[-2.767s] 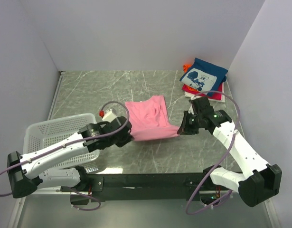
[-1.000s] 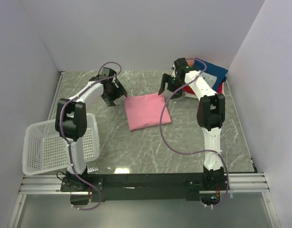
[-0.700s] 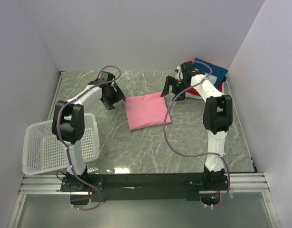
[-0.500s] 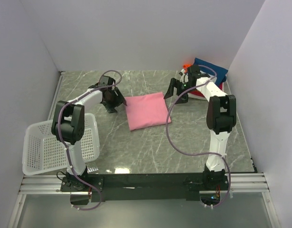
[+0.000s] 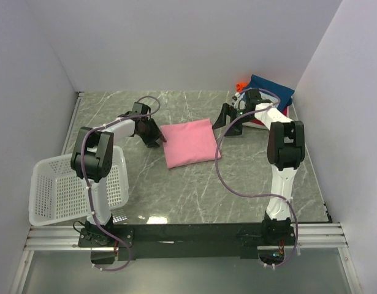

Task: Fold and stack the t-shirts
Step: Neatly place the folded tshirt to the corner

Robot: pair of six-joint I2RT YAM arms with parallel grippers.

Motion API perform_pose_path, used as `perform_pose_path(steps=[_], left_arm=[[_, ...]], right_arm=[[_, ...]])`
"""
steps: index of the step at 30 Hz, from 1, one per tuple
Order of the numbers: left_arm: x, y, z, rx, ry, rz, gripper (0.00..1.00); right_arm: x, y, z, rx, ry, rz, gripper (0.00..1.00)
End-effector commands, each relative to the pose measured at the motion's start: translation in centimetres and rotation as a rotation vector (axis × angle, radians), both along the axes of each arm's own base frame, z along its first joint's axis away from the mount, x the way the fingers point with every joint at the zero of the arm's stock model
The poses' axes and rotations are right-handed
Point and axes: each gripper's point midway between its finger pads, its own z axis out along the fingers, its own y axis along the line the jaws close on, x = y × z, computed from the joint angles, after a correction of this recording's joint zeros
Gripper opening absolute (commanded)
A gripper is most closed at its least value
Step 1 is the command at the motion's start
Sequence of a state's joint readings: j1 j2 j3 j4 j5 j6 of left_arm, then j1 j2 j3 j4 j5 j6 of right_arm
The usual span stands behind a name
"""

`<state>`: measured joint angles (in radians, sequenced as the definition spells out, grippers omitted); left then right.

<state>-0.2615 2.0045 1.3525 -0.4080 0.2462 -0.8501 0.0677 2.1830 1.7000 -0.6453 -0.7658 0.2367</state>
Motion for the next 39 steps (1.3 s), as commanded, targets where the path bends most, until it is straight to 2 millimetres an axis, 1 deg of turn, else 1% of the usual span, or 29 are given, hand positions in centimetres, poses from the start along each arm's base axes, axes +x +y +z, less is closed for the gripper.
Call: perform_pose_path(steps=[1,2,5,6,7,11,12,14,15,16,22,23,26,33,37,39], left_arm=[[0.3,-0.6,-0.2,-0.011,-0.004,-0.032,0.48],[0.3,-0.6,-0.2,-0.013,-0.006,-0.033,0.47],[-0.1,-0.4,-1.0,-0.001,0.018,-0.033,0.39],[-0.2,-0.4,-1.1,0.0,0.023,-0.033,0.32],[-0.4,-0.3,-1.4,0.005,0.032,-0.031,0.29],[-1.2,-0.3,-2.4,-0.001,0.068,-0.029,0.22],[-1.2,-0.3,-2.5,-0.004,0.07,-0.027,0.16],[-1.7,-0.1,-3.0,0.006,0.085,-0.024,0.09],[-1.9,-0.1,-3.3,0.01,0.094,-0.026,0.03],[-2.2,0.1,-3.5,0.017,0.105,-0.024,0.0],[-3.8,0.6,-4.7,0.038,0.139,-0.032,0.0],[-3.9,0.5,-4.8,0.037,0.14,-0.032,0.0],[-4.4,0.6,-5.4,0.037,0.156,-0.034,0.0],[-4.6,0.4,-5.3,0.035,0.153,-0.048,0.0],[-4.9,0.2,-5.3,0.028,0.154,-0.054,0.0],[-5.2,0.1,-5.3,0.029,0.154,-0.06,0.0]], right_arm=[[-0.2,0.7,-1.1,0.048,-0.006,0.035,0.92],[-0.3,0.9,-1.3,0.054,-0.003,0.038,0.92],[-0.6,1.0,-2.0,0.068,0.013,0.05,0.92],[-0.9,1.1,-2.4,0.07,0.021,0.053,0.92],[-1.1,1.3,-2.5,0.079,0.028,0.059,0.92],[-1.8,1.8,-3.6,0.105,0.053,0.08,0.91],[-2.1,2.0,-3.9,0.107,0.063,0.086,0.91],[-2.5,2.4,-4.8,0.105,0.081,0.095,0.91],[-2.9,2.6,-5.2,0.101,0.093,0.102,0.91],[-3.1,2.9,-5.5,0.095,0.101,0.108,0.91],[-4.5,4.0,-7.6,0.073,0.153,0.139,0.9],[-5.0,4.6,-7.9,0.072,0.165,0.154,0.9],[-5.3,5.3,-8.2,0.054,0.175,0.172,0.89],[-6.5,8.6,-8.6,0.033,0.181,0.215,0.86],[-6.8,10.1,-8.7,0.015,0.173,0.223,0.83],[-6.6,10.6,-8.8,0.004,0.16,0.221,0.82]])
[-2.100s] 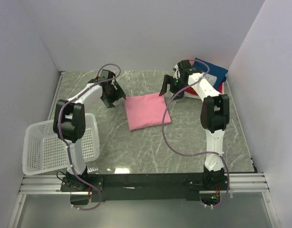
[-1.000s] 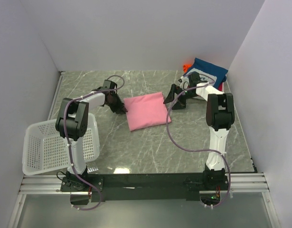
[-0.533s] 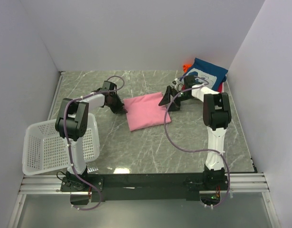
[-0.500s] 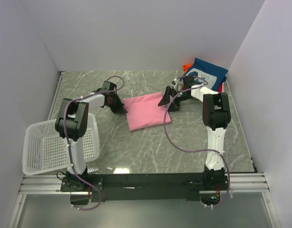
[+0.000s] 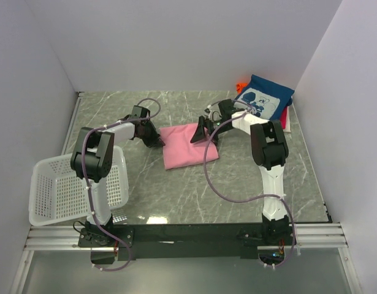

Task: Fold and stack the t-shirts
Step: Neatly place the folded tshirt to the corner

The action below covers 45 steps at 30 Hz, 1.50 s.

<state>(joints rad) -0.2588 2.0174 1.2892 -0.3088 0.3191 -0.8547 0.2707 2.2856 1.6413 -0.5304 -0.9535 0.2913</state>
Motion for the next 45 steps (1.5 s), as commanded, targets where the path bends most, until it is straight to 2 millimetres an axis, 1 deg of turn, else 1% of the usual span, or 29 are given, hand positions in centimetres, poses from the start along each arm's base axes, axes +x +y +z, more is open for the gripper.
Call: perform_pose_path(steps=[1,2,5,6,8,9,10,11,12,14,15,16,17,19,21,22,23,24,25,26,27,28,29,31,32,36,37,40,45], left_arm=[[-4.7,1.0,-4.1,0.101,0.155,-0.038,0.0],[-4.7,1.0,-4.0,0.098,0.154,-0.039,0.0],[-4.8,0.9,-3.9,0.092,0.151,-0.041,0.0],[-4.9,0.8,-3.9,0.09,0.151,-0.045,0.01],[-4.7,0.7,-3.6,0.082,0.144,-0.046,0.0],[-4.6,0.5,-3.3,0.075,0.141,-0.048,0.0],[-4.4,0.5,-3.1,0.076,0.137,-0.049,0.01],[-4.1,0.6,-2.6,0.08,0.131,-0.047,0.07],[-3.8,0.7,-2.3,0.091,0.122,-0.044,0.11],[-3.3,1.1,-1.4,0.103,0.105,-0.035,0.24],[-2.6,1.2,-0.8,0.103,0.087,-0.028,0.38],[-2.4,1.4,-0.4,0.105,0.082,-0.02,0.45],[-1.9,1.7,0.3,0.103,0.07,-0.01,0.55],[-1.3,2.2,1.1,0.102,0.059,0.007,0.62],[-0.6,3.1,2.1,0.095,0.042,0.035,0.68],[-0.4,3.4,2.4,0.091,0.036,0.044,0.69],[0.0,4.0,3.0,0.088,0.024,0.059,0.69],[0.1,4.4,3.2,0.09,0.023,0.067,0.71],[0.2,4.7,3.5,0.093,0.014,0.067,0.71],[0.6,5.4,3.7,0.1,0.008,0.082,0.71],[0.6,5.8,3.7,0.104,0.011,0.087,0.71],[0.7,6.2,3.7,0.108,0.01,0.089,0.71],[0.7,6.8,3.7,0.109,0.013,0.099,0.71],[0.8,7.3,3.5,0.11,0.016,0.105,0.71],[0.9,7.9,3.3,0.111,0.024,0.118,0.71],[1.1,9.0,2.9,0.11,0.034,0.139,0.71],[1.3,9.3,2.7,0.109,0.037,0.146,0.71],[1.4,9.7,2.1,0.11,0.052,0.15,0.71],[1.8,10.1,1.7,0.113,0.062,0.152,0.71]], right_arm=[[-0.9,0.3,-5.6,-0.174,0.027,-0.015,0.8],[-0.9,0.6,-5.5,-0.176,0.013,-0.014,0.78],[-0.5,1.2,-5.1,-0.193,-0.01,-0.024,0.65],[-0.4,1.3,-5.1,-0.203,-0.017,-0.029,0.54],[-0.2,1.5,-4.6,-0.211,-0.031,-0.038,0.44],[0.0,1.6,-4.4,-0.218,-0.044,-0.04,0.32],[0.3,1.3,-4.2,-0.232,-0.052,-0.056,0.26],[0.6,1.3,-3.9,-0.239,-0.061,-0.061,0.2],[1.0,0.8,-3.9,-0.268,-0.078,-0.072,0.09],[1.7,0.4,-2.8,-0.295,-0.1,-0.08,0.0],[2.1,0.0,-2.6,-0.312,-0.107,-0.087,0.0],[2.8,-0.8,-2.3,-0.349,-0.135,-0.099,0.0],[3.5,-1.1,-1.4,-0.367,-0.146,-0.105,0.0],[4.8,-2.7,-0.8,-0.422,-0.182,-0.122,0.0],[6.2,-3.8,0.8,-0.454,-0.208,-0.143,0.0],[7.0,-4.9,1.1,-0.468,-0.217,-0.155,0.0],[7.9,-5.5,2.3,-0.486,-0.238,-0.172,0.0],[8.5,-6.2,2.8,-0.499,-0.253,-0.179,0.0],[8.8,-7.3,2.7,-0.519,-0.239,-0.188,0.0],[10.3,-7.9,4.0,-0.537,-0.285,-0.215,0.0],[10.8,-8.5,4.3,-0.55,-0.296,-0.222,0.0],[11.1,-9.6,3.8,-0.574,-0.279,-0.231,0.0],[12.3,-10.0,4.9,-0.577,-0.313,-0.253,0.0],[13.2,-11.2,4.7,-0.614,-0.319,-0.277,0.0],[14.2,-12.1,5.6,-0.62,-0.347,-0.305,0.0],[16.1,-14.4,6.8,-0.678,-0.408,-0.382,0.0],[16.8,-15.2,7.7,-0.687,-0.438,-0.416,0.0],[18.2,-16.1,9.1,-0.688,-0.491,-0.468,0.0],[20.7,-17.2,13.3,-0.651,-0.602,-0.565,0.0]])
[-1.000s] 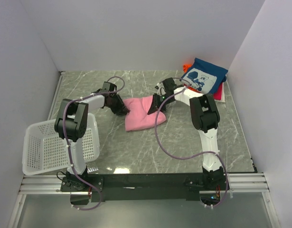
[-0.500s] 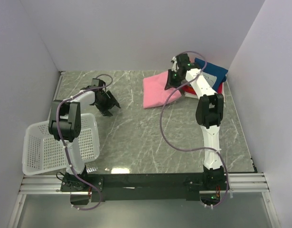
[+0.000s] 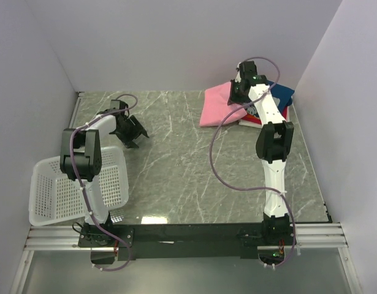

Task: Fold and stack the t-shirts
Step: Neatly place the folded tshirt to the corner

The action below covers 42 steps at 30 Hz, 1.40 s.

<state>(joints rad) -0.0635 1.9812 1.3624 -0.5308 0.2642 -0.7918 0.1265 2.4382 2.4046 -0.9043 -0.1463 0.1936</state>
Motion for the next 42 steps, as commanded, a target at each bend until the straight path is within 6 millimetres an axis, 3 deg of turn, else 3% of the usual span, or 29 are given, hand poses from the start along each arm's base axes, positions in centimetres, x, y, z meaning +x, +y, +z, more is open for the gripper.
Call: perform_pose_path(steps=[1,5,14,16,17,26,29,32,42], left_arm=[[0.9,0.7,0.1,0.025,-0.013,-0.016,0.71],[1.1,1.3,0.1,0.031,-0.01,-0.01,0.71],[1.1,2.2,-0.1,0.032,-0.004,-0.001,0.71],[1.0,2.3,-0.4,0.033,0.001,-0.002,0.71],[1.0,2.2,-0.3,0.032,0.001,-0.004,0.71],[0.1,2.1,-0.9,0.024,0.018,-0.013,0.7],[-0.2,2.2,-1.0,0.028,0.019,-0.013,0.71],[-0.5,2.1,-1.2,0.026,0.022,-0.014,0.71],[-1.5,2.2,-1.3,0.029,0.023,-0.009,0.71]], right_arm=[[3.8,-1.4,7.4,0.012,-0.246,-0.058,0.0],[4.8,-2.3,9.8,0.046,-0.32,-0.103,0.0],[5.9,-5.6,17.6,0.147,-0.504,-0.171,0.0],[6.0,-5.5,18.4,0.171,-0.523,-0.155,0.0],[6.0,-6.8,18.8,0.175,-0.531,-0.176,0.0],[5.2,-8.3,23.2,0.266,-0.611,-0.164,0.0],[4.5,-9.0,23.7,0.277,-0.613,-0.147,0.0],[4.1,-10.0,22.7,0.273,-0.582,-0.143,0.0],[2.9,-13.9,16.9,0.242,-0.422,-0.166,0.0]])
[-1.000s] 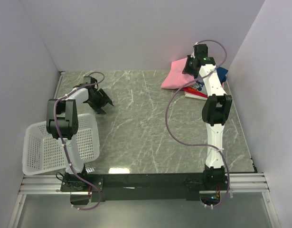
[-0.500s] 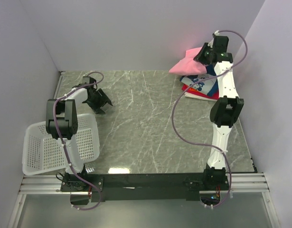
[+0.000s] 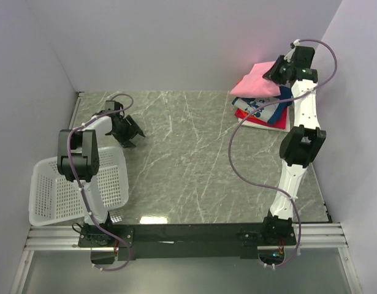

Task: Fold and stack the t-shirts
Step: Neatly place the folded tshirt to the corner

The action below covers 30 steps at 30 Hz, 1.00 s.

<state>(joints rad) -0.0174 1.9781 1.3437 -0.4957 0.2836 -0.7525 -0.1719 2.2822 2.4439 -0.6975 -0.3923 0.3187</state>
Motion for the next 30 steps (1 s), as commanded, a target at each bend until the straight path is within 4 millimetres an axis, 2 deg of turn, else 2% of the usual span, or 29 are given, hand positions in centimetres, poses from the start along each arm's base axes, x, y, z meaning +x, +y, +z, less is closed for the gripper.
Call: perform_pose_path(steps=[1,11,17,19,20,23,24,25,26,27,28,29,30], left_arm=[[-2.1,0.5,-1.1,0.034,0.051,-0.013,0.7],[-2.5,0.6,-0.4,0.037,0.028,-0.008,0.71],[-2.2,0.6,1.1,0.042,-0.024,-0.006,0.71],[-2.1,0.5,1.6,0.044,-0.044,-0.011,0.71],[-2.0,0.5,2.2,0.053,-0.064,-0.015,0.71],[-1.5,0.3,3.4,0.079,-0.108,-0.035,0.72],[-1.3,0.1,3.8,0.085,-0.121,-0.046,0.71],[-1.2,0.0,4.0,0.094,-0.13,-0.057,0.72],[-0.8,-0.4,4.9,0.099,-0.151,-0.068,0.72],[-0.6,-0.4,5.2,0.111,-0.162,-0.07,0.72],[-0.3,-0.6,5.6,0.116,-0.176,-0.079,0.72],[0.1,-1.0,6.5,0.116,-0.199,-0.086,0.72],[0.3,-1.2,7.0,0.119,-0.214,-0.089,0.72]], right_arm=[[-1.0,-1.3,1.9,-0.033,-0.037,0.021,0.0],[-3.1,-4.6,-4.4,-0.116,0.166,-0.083,0.0],[-4.1,-7.0,-5.6,-0.19,0.226,-0.203,0.01],[-4.5,-7.2,-5.9,-0.197,0.248,-0.221,0.23],[-4.6,-7.4,-6.0,-0.202,0.254,-0.23,0.5],[-5.4,-7.8,-6.4,-0.216,0.281,-0.257,0.87],[-5.7,-7.9,-6.4,-0.224,0.283,-0.266,0.87],[-6.1,-8.0,-5.2,-0.231,0.259,-0.276,0.88],[-6.4,-8.1,-5.8,-0.238,0.266,-0.282,0.88],[-6.7,-8.2,-5.5,-0.246,0.255,-0.292,0.89],[-7.3,-8.4,-3.8,-0.259,0.221,-0.307,0.89],[-7.7,-8.4,-4.2,-0.262,0.225,-0.311,0.89],[-8.3,-8.3,-2.5,-0.266,0.191,-0.315,0.9]])
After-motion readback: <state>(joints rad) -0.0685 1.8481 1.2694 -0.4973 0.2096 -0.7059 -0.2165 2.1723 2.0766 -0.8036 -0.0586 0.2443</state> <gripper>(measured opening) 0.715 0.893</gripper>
